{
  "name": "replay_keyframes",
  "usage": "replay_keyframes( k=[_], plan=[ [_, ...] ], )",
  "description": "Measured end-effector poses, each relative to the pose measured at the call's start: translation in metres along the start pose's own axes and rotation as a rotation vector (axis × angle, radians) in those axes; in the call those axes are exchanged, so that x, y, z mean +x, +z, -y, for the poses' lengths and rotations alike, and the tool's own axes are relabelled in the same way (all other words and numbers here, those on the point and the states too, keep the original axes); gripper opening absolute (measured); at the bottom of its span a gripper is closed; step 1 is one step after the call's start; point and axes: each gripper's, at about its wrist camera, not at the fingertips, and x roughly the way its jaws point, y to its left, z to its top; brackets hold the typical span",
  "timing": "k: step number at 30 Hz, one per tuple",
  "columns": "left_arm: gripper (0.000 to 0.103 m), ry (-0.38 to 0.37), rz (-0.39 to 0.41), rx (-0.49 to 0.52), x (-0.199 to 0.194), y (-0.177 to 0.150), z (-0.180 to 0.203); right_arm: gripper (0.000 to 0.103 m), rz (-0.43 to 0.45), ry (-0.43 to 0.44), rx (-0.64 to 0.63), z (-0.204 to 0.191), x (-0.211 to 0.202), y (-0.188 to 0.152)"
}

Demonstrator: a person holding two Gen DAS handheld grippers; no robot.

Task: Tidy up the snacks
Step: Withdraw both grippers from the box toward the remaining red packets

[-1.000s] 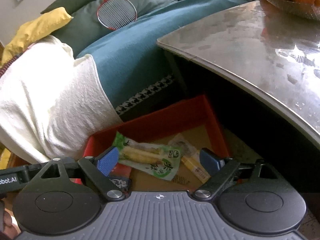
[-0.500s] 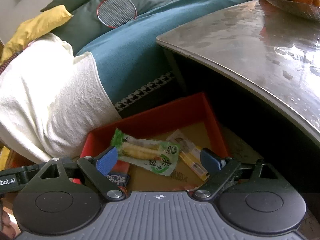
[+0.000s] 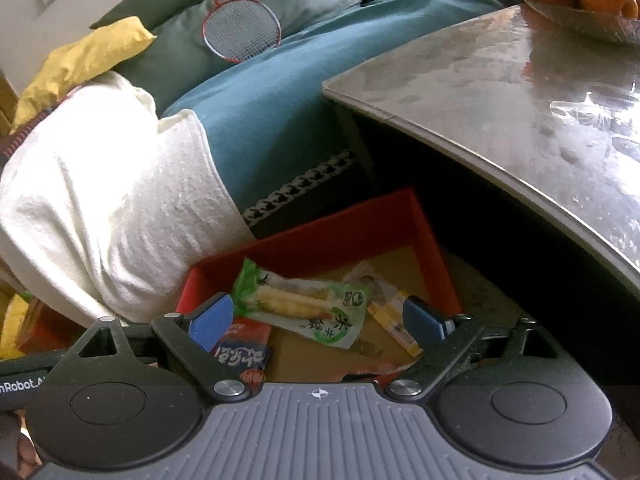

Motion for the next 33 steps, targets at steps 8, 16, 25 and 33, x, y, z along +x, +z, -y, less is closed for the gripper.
replay_keyframes(
  k=[8, 16, 25, 33],
  plan=[
    [0.048, 0.036, -0.054, -0.029, -0.003, -0.028, -0.02, 0.096, -0.026, 0.006, -0.021, -0.001, -0.005, -0.006],
    [0.049, 0.096, -0.132, -0.11, -0.003, -0.066, -0.054, 0.096, -0.081, 0.003, -0.061, -0.005, -0.003, -0.019],
    [0.055, 0.152, -0.208, -0.135, 0.003, -0.096, -0.064, 0.097, -0.185, 0.019, -0.147, -0.023, 0.004, -0.044],
    [0.056, 0.167, -0.216, -0.151, -0.001, -0.108, -0.063, 0.099, -0.257, 0.043, -0.213, -0.042, -0.006, -0.07]
  ],
)
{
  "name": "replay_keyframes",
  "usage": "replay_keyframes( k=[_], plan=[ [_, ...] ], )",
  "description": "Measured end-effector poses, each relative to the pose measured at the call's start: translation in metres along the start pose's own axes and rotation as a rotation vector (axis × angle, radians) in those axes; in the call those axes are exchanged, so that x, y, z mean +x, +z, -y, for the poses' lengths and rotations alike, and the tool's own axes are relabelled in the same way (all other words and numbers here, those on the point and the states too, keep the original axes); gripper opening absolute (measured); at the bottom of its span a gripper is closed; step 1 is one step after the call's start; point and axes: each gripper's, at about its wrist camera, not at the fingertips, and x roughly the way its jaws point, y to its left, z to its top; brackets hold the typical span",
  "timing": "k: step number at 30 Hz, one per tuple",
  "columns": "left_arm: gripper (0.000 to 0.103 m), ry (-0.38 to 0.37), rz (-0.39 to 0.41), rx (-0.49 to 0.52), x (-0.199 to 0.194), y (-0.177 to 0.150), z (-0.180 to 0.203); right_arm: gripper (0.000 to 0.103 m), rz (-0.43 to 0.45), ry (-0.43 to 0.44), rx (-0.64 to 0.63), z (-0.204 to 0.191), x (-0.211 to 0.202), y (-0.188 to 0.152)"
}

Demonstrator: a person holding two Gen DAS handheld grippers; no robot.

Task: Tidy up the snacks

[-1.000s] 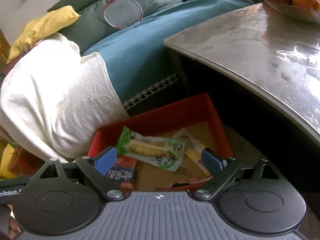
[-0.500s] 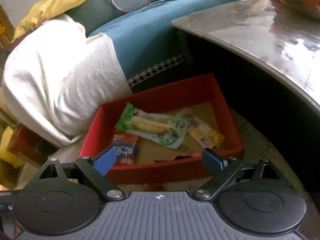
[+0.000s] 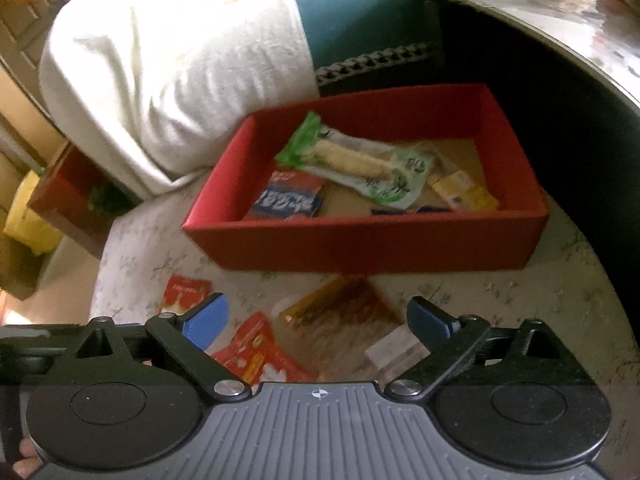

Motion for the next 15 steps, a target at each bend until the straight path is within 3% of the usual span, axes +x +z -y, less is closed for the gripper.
replay_keyframes(
  k=[8, 12, 15],
  plan=[
    [0.057, -0.026, 0.028, -0.032, -0.019, -0.008, -0.009, 0.101, 0.001, 0.07, -0.017, -0.022, -0.02, -0.019],
    [0.062, 0.018, 0.03, -0.031, -0.014, -0.008, -0.013, 0.102, 0.006, 0.112, -0.051, -0.033, -0.031, -0.027],
    [0.061, 0.049, 0.01, -0.048, -0.003, -0.004, -0.018, 0.102, 0.006, 0.077, -0.075, -0.033, -0.028, -0.028]
  ],
)
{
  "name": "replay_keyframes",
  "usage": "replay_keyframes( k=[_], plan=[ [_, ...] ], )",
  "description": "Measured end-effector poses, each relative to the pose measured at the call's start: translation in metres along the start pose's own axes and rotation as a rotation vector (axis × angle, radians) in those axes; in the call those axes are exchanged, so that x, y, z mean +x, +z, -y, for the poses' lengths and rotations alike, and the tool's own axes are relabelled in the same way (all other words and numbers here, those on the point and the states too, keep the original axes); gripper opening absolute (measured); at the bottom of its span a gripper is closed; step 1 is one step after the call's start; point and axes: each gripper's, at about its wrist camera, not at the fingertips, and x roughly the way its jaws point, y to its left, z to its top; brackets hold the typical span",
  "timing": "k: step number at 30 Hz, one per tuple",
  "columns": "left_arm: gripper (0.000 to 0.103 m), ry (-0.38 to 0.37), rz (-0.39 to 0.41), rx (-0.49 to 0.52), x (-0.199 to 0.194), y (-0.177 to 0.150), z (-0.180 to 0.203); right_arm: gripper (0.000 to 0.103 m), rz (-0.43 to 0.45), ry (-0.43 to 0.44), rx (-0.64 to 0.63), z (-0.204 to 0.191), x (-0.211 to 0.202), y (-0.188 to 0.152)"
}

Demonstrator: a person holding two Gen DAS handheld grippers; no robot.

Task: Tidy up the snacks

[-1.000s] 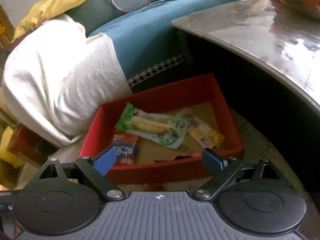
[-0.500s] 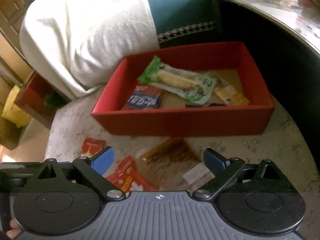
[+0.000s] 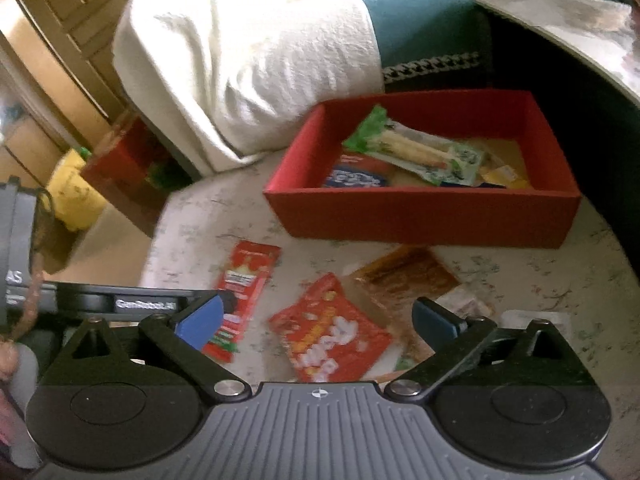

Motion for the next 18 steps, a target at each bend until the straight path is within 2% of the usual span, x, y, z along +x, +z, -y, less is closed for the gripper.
replay_keyframes(
  k=[5, 18],
  plan=[
    [0.061, 0.031, -0.018, -0.006, 0.013, 0.004, -0.001, 0.102, -0.021, -0.049, 0.057, 0.023, 0.01, 0.004],
    [0.061, 0.081, -0.044, 0.036, 0.029, 0.004, 0.012, 0.102, -0.055, -0.166, 0.093, 0.066, 0.03, 0.018]
  ],
)
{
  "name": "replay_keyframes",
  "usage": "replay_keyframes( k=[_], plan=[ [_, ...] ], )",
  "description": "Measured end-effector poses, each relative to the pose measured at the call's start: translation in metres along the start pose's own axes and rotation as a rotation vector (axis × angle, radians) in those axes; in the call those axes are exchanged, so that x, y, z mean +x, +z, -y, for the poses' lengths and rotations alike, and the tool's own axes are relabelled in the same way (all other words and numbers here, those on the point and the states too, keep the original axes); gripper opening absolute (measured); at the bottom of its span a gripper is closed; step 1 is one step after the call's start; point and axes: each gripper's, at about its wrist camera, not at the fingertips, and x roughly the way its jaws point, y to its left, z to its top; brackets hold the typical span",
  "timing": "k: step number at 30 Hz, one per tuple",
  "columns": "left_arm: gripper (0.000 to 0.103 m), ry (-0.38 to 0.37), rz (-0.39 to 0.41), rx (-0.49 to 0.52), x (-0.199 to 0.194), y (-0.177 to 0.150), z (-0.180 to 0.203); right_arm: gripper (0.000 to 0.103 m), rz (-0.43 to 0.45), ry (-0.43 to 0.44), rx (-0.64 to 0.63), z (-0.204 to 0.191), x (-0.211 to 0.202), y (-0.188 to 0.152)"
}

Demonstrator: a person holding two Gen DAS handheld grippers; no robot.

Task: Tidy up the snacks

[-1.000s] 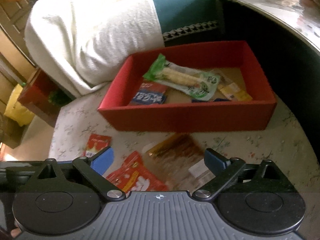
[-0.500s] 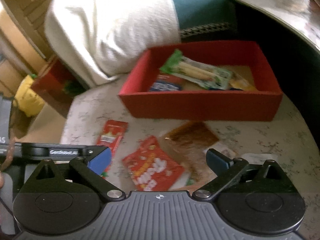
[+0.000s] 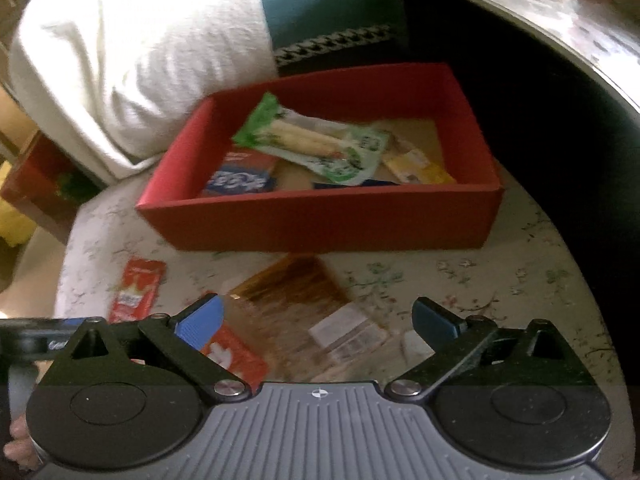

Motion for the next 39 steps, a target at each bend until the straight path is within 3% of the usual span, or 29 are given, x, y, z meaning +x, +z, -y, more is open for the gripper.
replay_keyframes(
  k=[5, 8, 15, 20, 26, 32, 39],
  plan=[
    [0.04, 0.015, 0.006, 0.002, -0.001, 0.0, -0.002, 0.102, -0.037, -0.015, -0.006, 0.003, 0.012, 0.001],
    [0.035, -0.005, -0.001, -0.014, -0.002, 0.0, -0.008, 0.102, -0.055, -0.013, -0.054, -0.006, 0.018, 0.0],
    [0.039, -0.035, -0.026, -0.044, 0.002, 0.003, -0.017, 0.102, -0.125, -0.041, -0.119, -0.021, 0.043, 0.003],
    [0.054, -0.018, -0.028, -0.028, 0.008, 0.007, -0.005, 0.103, -0.159, -0.047, -0.155, -0.025, 0.057, 0.0],
    [0.055, 0.067, -0.011, 0.055, 0.015, 0.004, 0.019, 0.103, -0.16, -0.069, -0.195, -0.028, 0.065, -0.001],
    [0.053, 0.06, -0.01, 0.061, 0.013, 0.003, 0.014, 0.103, -0.163, -0.064, -0.188, -0.027, 0.064, 0.004],
    [0.053, 0.059, -0.024, 0.068, 0.012, 0.002, 0.017, 0.103, -0.137, -0.082, -0.315, -0.034, 0.062, -0.009]
  ],
)
